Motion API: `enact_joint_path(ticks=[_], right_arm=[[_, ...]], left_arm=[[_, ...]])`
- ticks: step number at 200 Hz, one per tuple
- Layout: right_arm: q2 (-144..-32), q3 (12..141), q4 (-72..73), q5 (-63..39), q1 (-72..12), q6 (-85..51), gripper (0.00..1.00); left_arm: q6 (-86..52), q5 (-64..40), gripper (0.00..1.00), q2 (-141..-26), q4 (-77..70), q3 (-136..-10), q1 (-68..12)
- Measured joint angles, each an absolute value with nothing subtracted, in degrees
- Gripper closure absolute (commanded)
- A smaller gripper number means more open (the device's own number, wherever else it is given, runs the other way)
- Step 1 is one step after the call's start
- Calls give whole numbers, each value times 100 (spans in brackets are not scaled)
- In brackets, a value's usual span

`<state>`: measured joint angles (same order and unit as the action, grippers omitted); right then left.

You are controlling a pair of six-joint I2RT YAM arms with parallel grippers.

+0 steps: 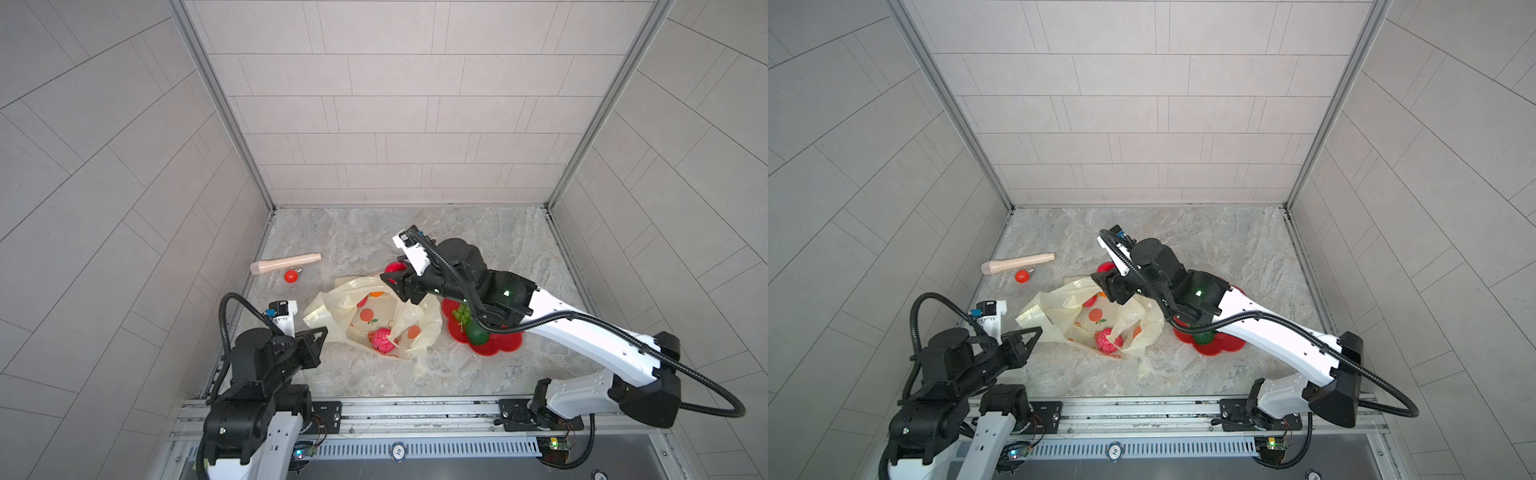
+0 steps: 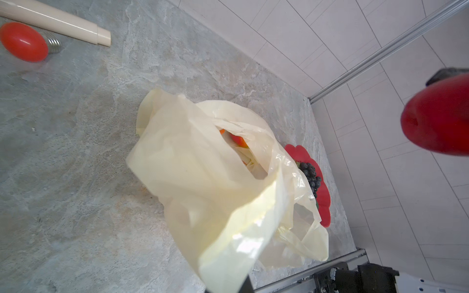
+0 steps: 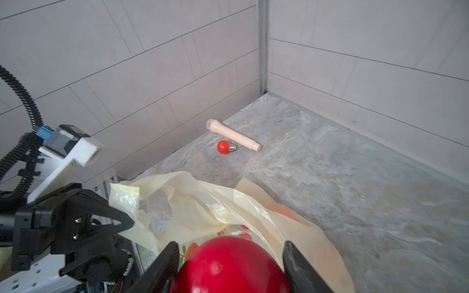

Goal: Take fruits out of the plastic bag
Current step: Take out the fake fruit from the plastic bag, then place the fake fruit on the plate.

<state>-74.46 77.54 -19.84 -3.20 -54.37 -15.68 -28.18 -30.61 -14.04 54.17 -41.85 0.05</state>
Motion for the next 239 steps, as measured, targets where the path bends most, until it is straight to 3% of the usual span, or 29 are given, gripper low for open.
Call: enact_joint_path(ticks=[108,155,223,239], right_arm=[[-4410,4998,-4075,1317,-3376,-2661,59],[-4219,4069,-4252,1299,-2703,-3159,59],[-4082,2904,-3929,1264,-2617,-3793,56],[-3999,2661,-3795,1271,-2617,-3898,51]], left_arm=[[-3605,-3662,99,-2174,3542,-3782,-434],[-3295,-3872,98,-2790,3406,-3782,-823],[-3079,-4141,97,-2755,3004,-3623,-993],[-3037,-4160,97,-2724,2967,-3623,-1015]])
